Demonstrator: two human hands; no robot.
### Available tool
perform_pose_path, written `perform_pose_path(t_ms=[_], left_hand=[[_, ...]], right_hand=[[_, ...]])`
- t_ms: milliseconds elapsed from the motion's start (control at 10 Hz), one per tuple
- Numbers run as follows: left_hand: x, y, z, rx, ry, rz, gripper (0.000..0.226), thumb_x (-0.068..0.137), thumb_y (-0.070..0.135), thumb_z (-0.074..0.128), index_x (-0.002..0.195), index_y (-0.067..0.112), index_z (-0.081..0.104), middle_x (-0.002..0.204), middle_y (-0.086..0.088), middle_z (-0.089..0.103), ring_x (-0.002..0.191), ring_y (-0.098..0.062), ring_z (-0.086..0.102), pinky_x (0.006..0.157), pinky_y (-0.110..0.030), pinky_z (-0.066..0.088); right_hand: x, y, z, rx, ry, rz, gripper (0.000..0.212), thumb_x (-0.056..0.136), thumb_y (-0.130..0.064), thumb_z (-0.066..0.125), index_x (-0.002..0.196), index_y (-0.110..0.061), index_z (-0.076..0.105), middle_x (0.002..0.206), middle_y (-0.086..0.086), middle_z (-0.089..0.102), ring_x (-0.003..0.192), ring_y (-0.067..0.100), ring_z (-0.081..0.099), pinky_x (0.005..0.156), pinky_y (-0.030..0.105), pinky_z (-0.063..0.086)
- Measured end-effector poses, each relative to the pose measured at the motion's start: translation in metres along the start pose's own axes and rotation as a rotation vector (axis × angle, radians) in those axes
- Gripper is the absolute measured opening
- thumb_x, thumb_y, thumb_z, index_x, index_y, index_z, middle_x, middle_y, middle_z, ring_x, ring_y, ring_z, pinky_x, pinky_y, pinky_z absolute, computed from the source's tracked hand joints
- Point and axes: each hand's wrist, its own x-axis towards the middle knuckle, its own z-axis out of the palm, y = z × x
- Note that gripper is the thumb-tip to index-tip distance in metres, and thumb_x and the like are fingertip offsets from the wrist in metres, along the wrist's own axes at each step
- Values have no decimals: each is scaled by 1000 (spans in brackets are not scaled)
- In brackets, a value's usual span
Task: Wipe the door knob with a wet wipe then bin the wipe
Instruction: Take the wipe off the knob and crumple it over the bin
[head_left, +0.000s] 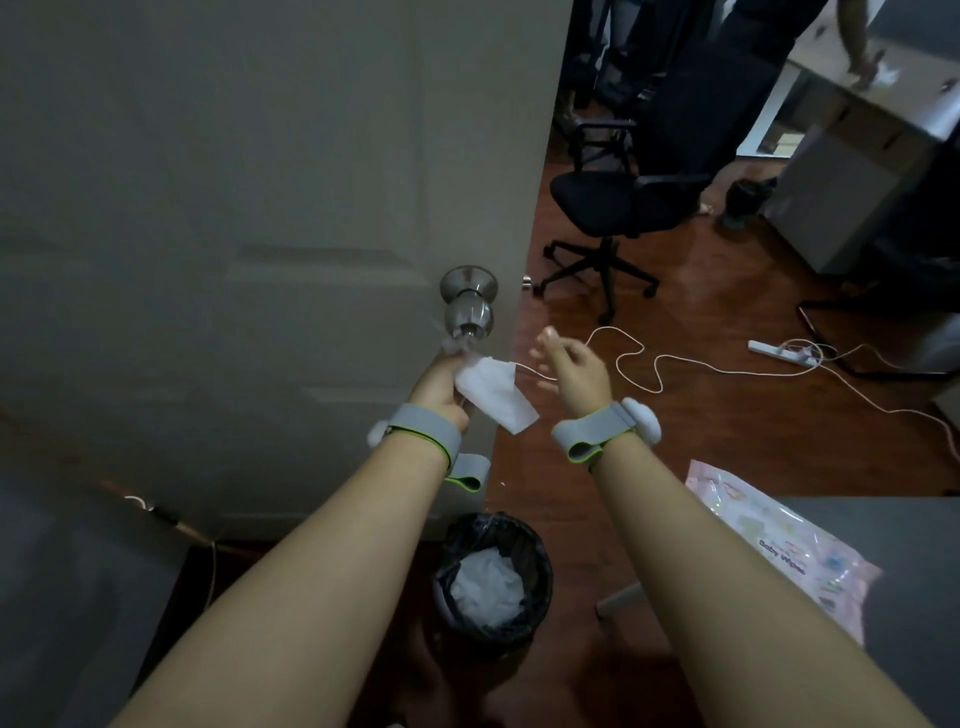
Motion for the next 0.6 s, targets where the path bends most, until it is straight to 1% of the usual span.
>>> perform_pose_path(t_ms=[100, 200, 300, 400, 500, 600], left_hand=[[-1, -9, 6, -33, -7, -37, 29, 97, 6, 41, 70, 9, 52, 63, -6, 61, 67, -16, 50, 64, -24, 41], [-1, -17, 8, -101, -30, -67, 29, 96, 6, 45, 69, 8, 56, 49, -3, 65, 69, -19, 53, 69, -28, 44], [-1, -23, 9, -158, -45, -66, 26, 97, 10, 46, 74, 11, 59, 70, -4, 62, 71, -16, 55, 84, -34, 48], [9, -35, -1, -120, -14, -31, 12, 94, 3, 51, 91, 5, 62, 88, -6, 62, 74, -14, 58, 81, -30, 50], [24, -60, -21, 196, 59, 64, 12, 87, 0, 61, 98, 4, 64, 100, -12, 64, 77, -20, 63, 76, -31, 54], [32, -92, -44, 579, 111, 106, 21, 81, 8, 70, 100, -2, 67, 82, -12, 69, 60, -12, 67, 74, -31, 57]], right_hand=[[-12, 18, -7, -185, -152, 144, 39, 91, -48, 51, 97, -13, 67, 84, -4, 67, 73, 9, 61, 52, 20, 46], [-18, 25, -10, -216, -284, 201, 39, 90, -47, 55, 74, -12, 65, 49, -6, 65, 45, 5, 60, 40, 14, 41], [-20, 30, -9, -267, -272, 148, 31, 88, -21, 64, 59, -17, 56, 43, -9, 58, 42, 4, 52, 48, 21, 38], [-14, 37, -17, -226, -193, 167, 24, 87, -13, 64, 64, -17, 58, 61, 5, 57, 54, 18, 50, 57, 30, 40], [-14, 53, -27, -281, -128, 226, 19, 86, -16, 64, 68, -18, 59, 63, 6, 59, 55, 19, 52, 58, 33, 42], [-20, 83, -37, -303, -85, 310, 15, 88, -18, 63, 75, -12, 62, 61, 6, 59, 54, 21, 53, 59, 34, 46]])
